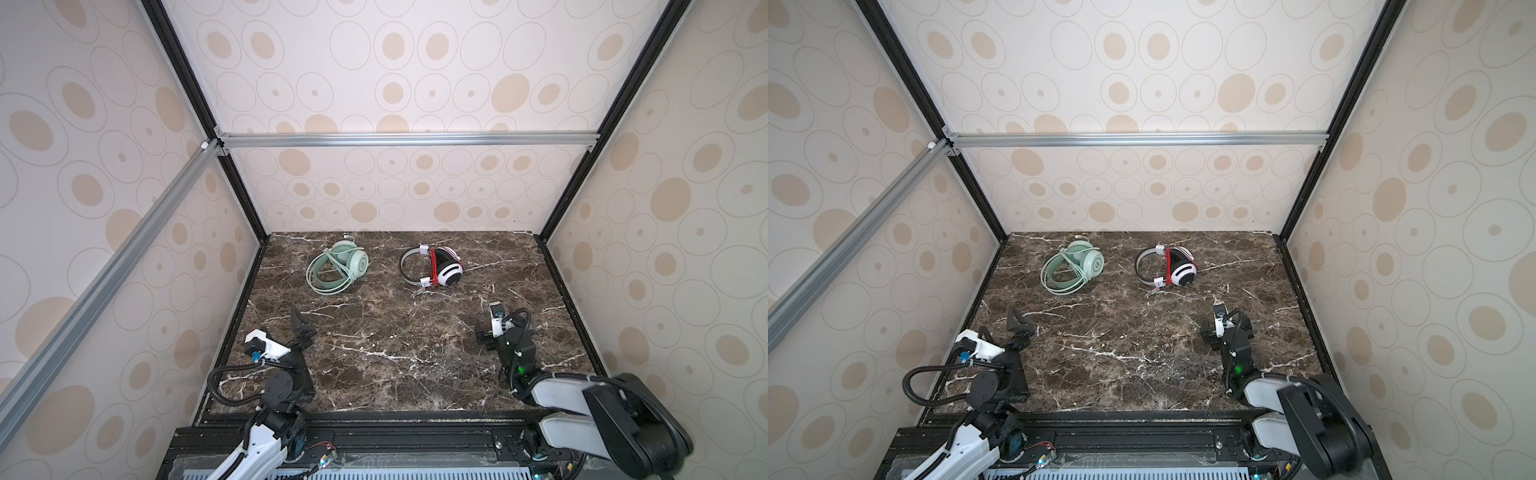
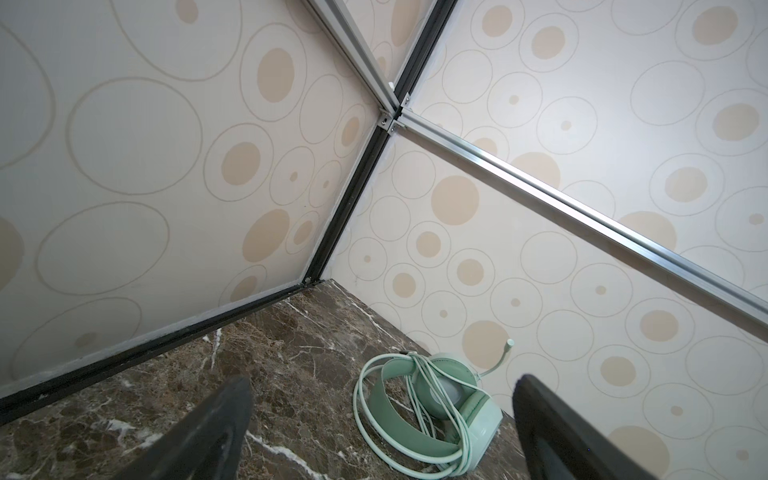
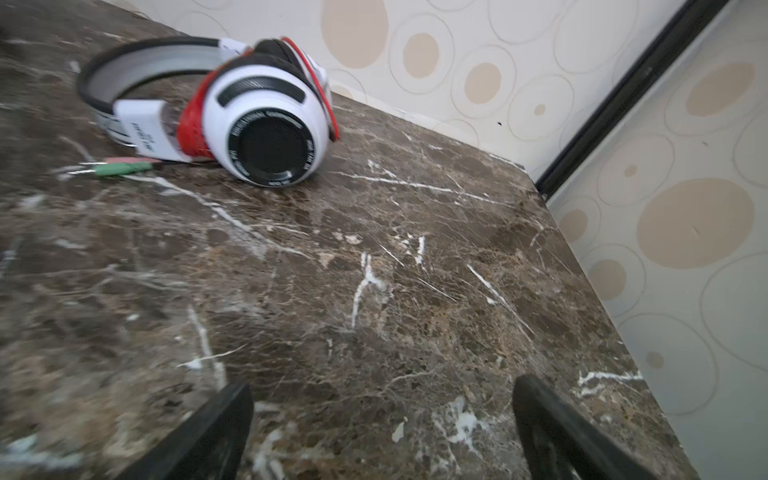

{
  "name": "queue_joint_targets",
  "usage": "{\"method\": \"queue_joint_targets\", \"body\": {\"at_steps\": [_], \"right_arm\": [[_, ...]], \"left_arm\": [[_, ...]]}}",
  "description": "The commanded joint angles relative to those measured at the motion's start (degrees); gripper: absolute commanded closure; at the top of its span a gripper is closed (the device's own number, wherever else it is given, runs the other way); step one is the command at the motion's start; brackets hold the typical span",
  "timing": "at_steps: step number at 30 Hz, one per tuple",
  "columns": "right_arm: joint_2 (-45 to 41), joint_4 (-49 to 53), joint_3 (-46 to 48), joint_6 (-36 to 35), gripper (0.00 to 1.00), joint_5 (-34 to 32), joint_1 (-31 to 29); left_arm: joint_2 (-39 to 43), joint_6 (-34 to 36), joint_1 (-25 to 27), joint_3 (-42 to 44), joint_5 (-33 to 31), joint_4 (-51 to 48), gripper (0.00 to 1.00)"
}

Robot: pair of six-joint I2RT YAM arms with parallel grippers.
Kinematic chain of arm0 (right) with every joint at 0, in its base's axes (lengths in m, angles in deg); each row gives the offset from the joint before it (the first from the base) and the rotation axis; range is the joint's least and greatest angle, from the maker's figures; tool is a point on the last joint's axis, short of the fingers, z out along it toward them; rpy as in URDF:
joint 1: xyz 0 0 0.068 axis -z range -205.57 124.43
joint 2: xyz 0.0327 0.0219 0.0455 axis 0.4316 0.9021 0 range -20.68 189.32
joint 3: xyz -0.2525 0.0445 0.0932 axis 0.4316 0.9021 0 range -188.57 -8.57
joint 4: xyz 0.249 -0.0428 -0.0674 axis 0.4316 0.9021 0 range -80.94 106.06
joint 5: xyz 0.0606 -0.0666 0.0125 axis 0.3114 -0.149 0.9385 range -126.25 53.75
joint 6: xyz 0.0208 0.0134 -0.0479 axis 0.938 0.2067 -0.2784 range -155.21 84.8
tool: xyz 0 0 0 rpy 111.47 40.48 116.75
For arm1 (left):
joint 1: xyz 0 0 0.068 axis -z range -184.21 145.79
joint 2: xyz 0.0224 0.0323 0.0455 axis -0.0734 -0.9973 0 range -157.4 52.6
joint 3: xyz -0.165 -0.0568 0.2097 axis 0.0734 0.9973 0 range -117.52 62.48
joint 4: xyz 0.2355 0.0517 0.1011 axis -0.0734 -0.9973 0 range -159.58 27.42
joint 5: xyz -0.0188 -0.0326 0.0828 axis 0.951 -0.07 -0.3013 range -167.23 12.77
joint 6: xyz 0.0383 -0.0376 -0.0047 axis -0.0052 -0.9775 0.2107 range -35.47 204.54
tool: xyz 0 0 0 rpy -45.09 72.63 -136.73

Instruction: Wrap the headphones

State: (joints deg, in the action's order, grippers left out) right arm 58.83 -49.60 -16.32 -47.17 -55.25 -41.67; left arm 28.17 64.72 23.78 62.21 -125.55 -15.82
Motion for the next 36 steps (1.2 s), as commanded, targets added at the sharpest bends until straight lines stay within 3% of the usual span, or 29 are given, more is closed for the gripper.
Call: {"method": "queue_joint_targets", "body": {"at_steps": [1, 3, 6, 7, 9, 12, 17, 20, 24, 27, 33, 36], "right_arm": [[10.17, -17.49, -2.33, 2.52, 0.00, 0.53, 2.72], [15.08, -21.31, -4.10, 2.76, 0.00, -0.74, 3.54], [8.05, -0.35, -9.42, 6.72, 0.00, 4.44, 6.66], [8.13, 4.59, -11.98, 7.58, 0.00, 8.31, 8.72], [8.74, 9.16, -14.56, 9.13, 0.00, 8.46, 10.00], [8.48, 8.60, -14.16, 9.03, 0.00, 8.35, 10.02], [8.42, 8.97, -14.39, 9.04, 0.00, 8.50, 10.03], [8.39, 9.26, -14.47, 9.07, 0.00, 8.49, 9.96], [8.52, 9.30, -14.53, 9.10, 0.00, 8.60, 10.03], [8.53, 9.35, -14.54, 9.07, 0.00, 8.55, 9.97], [8.52, 9.39, -14.57, 9.08, 0.00, 8.62, 9.99], [8.56, 9.45, -14.55, 9.07, 0.00, 8.64, 9.97]], "left_arm": [[-1.39, 5.25, -0.63, 3.01, -0.19, 4.79, 0.02], [-2.90, 7.73, -0.90, 3.17, 0.39, 7.46, 0.02], [-6.63, 11.50, -1.30, 2.15, 1.42, 10.51, 0.02], [-8.41, 12.56, -1.48, 1.78, 1.71, 11.95, 0.02], [-12.41, 15.01, -1.96, 1.14, 1.75, 15.15, 0.02], [-19.16, 18.55, -3.54, 0.28, 1.18, 20.31, 0.02], [-35.09, 28.61, -7.65, -0.86, 7.75, 31.90, 0.02], [-45.87, 29.41, -8.84, -2.15, 7.90, 37.89, 0.02], [-61.73, 28.34, -11.19, -0.83, 4.78, 58.20, 0.02], [-67.81, 27.98, -12.14, -3.93, 3.47, 57.77, 0.02], [-64.55, 24.56, -14.11, -9.75, 8.46, 39.92, 0.02], [-64.22, 24.22, -14.95, -9.46, 11.00, 39.82, 0.02]]}}
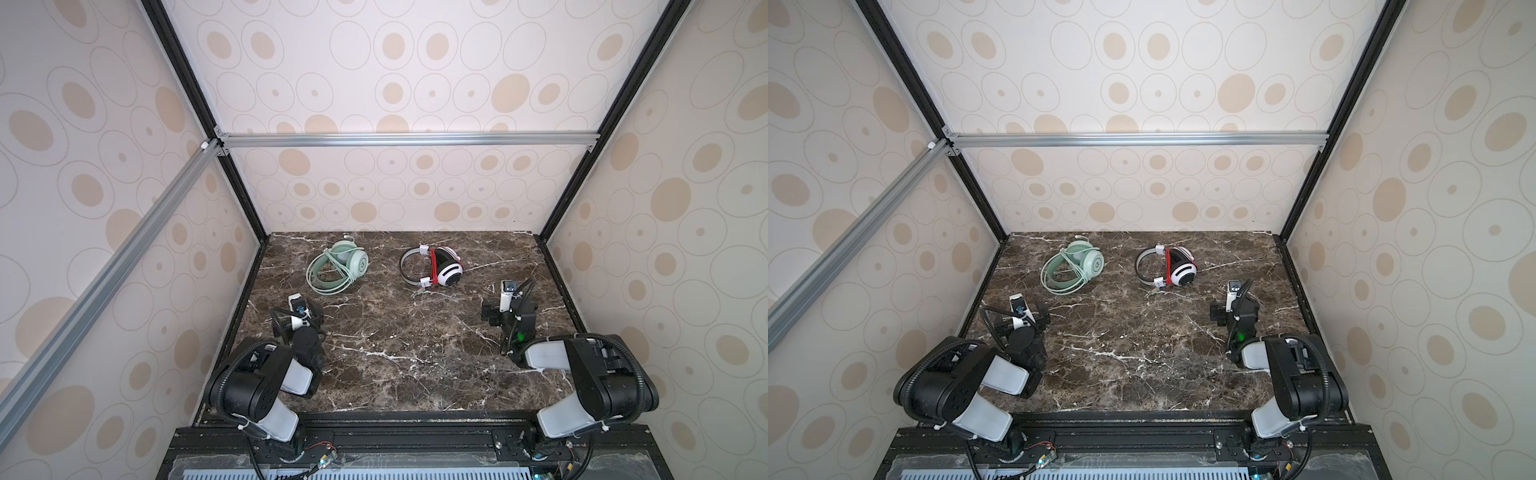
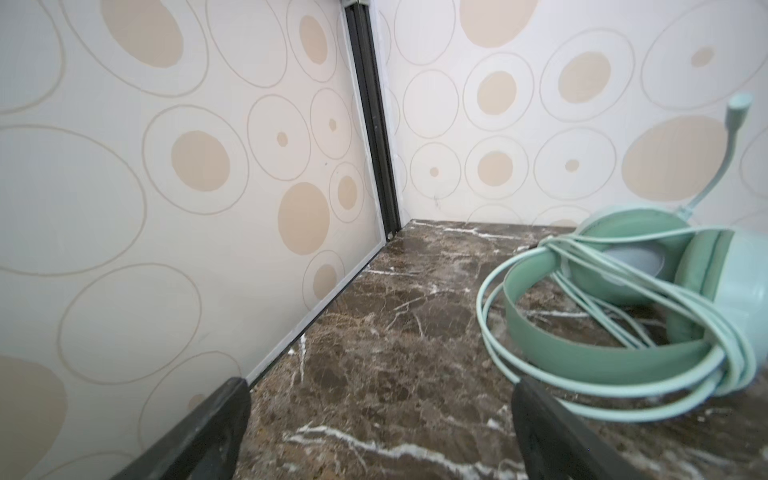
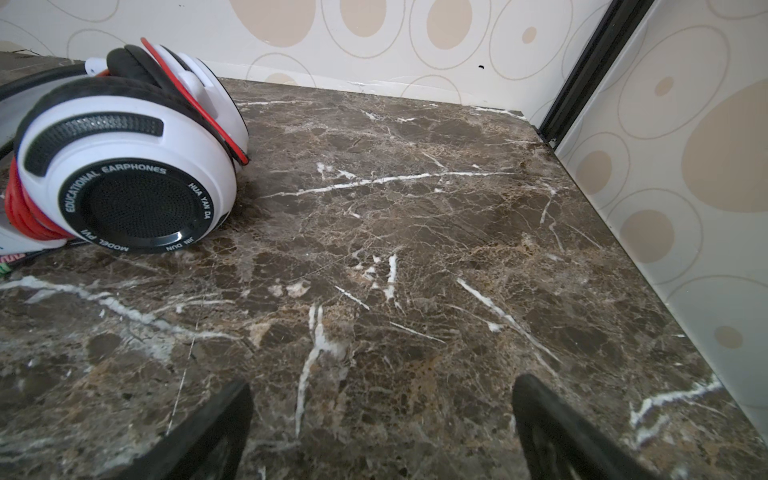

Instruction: Wrap the headphones

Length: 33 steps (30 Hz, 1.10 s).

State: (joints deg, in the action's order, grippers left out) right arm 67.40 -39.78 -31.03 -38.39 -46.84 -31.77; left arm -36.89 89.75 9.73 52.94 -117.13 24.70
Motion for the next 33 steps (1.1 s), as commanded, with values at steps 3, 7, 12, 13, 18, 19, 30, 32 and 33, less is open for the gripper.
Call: {"method": "queue_joint_targets", "body": {"at_steps": [3, 7, 12, 13, 18, 19, 30, 32, 33], "right_arm": [[-0.08, -0.50, 0.15, 0.34, 0.00, 0.18, 0.09], [-0.02, -0.53, 0.19, 0.28, 0.00, 0.22, 0.12], [-0.07, -0.47, 0.19, 0.30, 0.00, 0.18, 0.12], [-0.06, -0.48, 0.16, 0.30, 0.00, 0.29, 0.11], [-0.01, -0.47, 0.16, 0.31, 0.00, 0.22, 0.06], [-0.01, -0.48, 0.16, 0.33, 0.00, 0.22, 0.07], [0.17, 0.31, -0.38, 0.73, 0.00, 0.55, 0.44], [0.78, 3.62, -2.36, 1.27, 0.00, 4.77, 2.06], [0.36, 5.11, -2.85, 2.23, 0.00, 10.05, 4.50]], "left_arm": [[0.90, -0.55, -1.08, 1.63, 4.30, 2.53, 0.02], [0.64, -0.18, -1.07, 4.00, 5.62, 7.27, 0.02], [-0.25, 0.04, -1.11, 6.73, 6.34, 13.33, 0.02], [-0.09, -0.07, -1.10, 6.73, 6.40, 13.01, 0.02], [-0.72, -0.85, -1.19, 9.67, 7.77, 18.28, 0.02], [-0.10, -0.47, -1.58, 10.12, 11.14, 17.90, 0.02], [-1.00, -7.32, -10.42, -3.21, 24.06, -9.55, 0.02], [-1.34, -6.90, -10.42, -2.57, 24.35, -7.43, 0.02], [-0.99, -7.20, -10.42, -2.73, 24.48, -8.46, 0.02]]}}
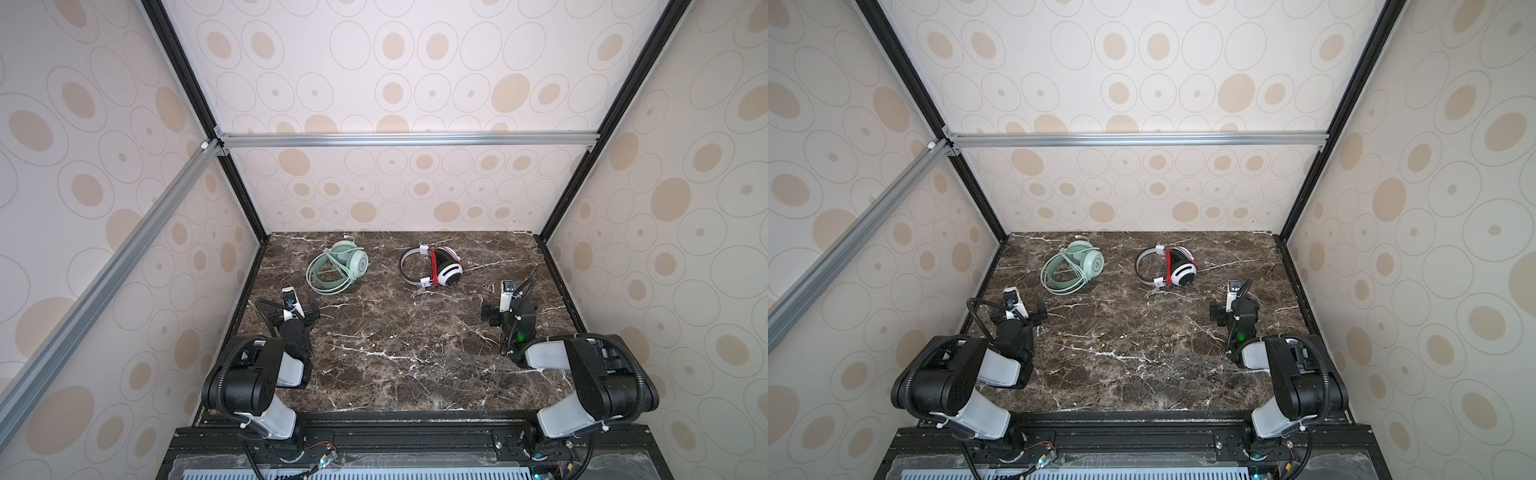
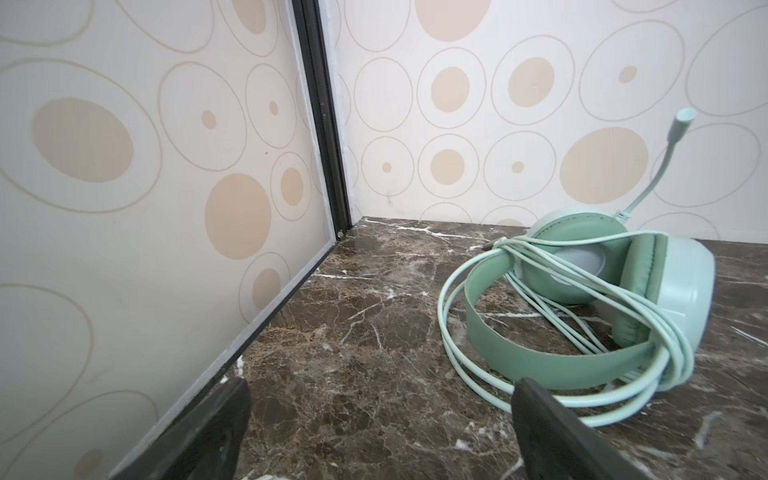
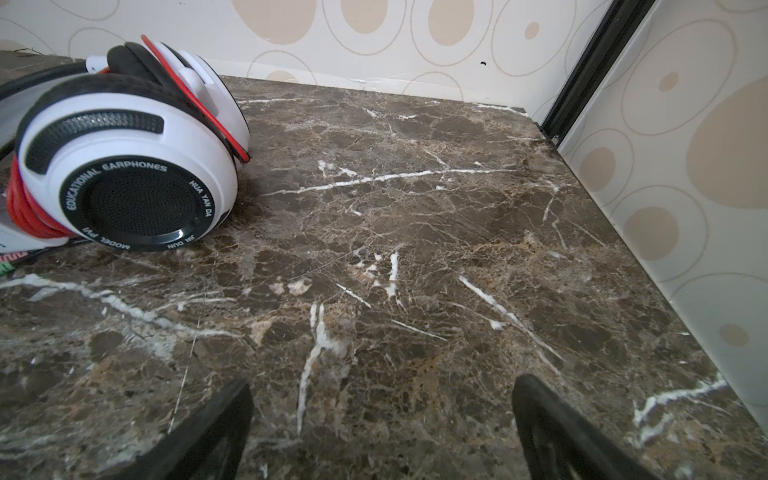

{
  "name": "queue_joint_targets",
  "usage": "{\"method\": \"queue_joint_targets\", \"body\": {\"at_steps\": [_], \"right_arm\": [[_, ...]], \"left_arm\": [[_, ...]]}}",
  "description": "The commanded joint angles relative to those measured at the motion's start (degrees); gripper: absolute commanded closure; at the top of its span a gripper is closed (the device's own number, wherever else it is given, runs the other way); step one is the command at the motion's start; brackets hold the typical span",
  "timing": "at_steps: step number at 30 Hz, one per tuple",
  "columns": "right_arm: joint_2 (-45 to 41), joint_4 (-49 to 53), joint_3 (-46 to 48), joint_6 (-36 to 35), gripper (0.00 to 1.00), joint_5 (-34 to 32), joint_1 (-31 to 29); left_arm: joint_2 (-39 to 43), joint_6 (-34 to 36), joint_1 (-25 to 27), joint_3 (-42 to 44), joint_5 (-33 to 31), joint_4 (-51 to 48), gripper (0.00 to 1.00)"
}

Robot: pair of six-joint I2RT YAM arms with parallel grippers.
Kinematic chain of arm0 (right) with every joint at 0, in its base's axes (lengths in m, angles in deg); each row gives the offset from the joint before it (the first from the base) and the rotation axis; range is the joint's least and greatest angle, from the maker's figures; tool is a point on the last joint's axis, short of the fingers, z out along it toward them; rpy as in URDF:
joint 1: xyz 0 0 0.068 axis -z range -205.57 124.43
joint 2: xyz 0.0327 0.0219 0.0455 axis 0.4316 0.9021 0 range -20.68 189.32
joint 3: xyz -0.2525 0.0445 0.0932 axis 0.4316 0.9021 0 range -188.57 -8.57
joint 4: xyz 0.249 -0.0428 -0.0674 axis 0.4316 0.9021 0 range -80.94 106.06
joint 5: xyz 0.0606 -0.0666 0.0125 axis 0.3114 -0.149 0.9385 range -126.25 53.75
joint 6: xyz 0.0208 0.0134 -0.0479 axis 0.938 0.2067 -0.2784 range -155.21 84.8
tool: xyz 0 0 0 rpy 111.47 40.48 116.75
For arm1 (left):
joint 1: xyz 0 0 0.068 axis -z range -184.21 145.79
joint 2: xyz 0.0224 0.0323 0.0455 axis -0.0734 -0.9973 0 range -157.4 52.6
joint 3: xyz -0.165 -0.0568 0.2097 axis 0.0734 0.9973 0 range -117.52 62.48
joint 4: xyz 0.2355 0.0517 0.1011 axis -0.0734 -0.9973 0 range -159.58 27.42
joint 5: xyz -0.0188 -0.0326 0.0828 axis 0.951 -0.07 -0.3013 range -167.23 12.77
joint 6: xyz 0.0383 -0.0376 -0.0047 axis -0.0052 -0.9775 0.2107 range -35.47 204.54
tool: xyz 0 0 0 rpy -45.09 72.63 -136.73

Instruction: Wrap the headphones

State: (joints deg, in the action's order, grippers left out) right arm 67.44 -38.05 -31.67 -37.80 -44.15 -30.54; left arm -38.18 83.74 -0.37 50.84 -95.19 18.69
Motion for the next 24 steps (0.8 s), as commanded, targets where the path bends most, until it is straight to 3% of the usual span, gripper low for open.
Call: {"method": "queue_joint_targets", "body": {"at_steps": [1, 24], "right_arm": [[0.21, 4.27, -2.35, 1.55, 0.00, 7.62, 3.47], [-0.17, 2.59, -1.51, 1.36, 0.00, 7.21, 3.21]], "left_arm": [[0.43, -1.21, -0.32, -0.49, 2.49, -2.26, 0.02], [0.26, -1.00, -0.31, -0.40, 2.49, -1.78, 0.02]]}}
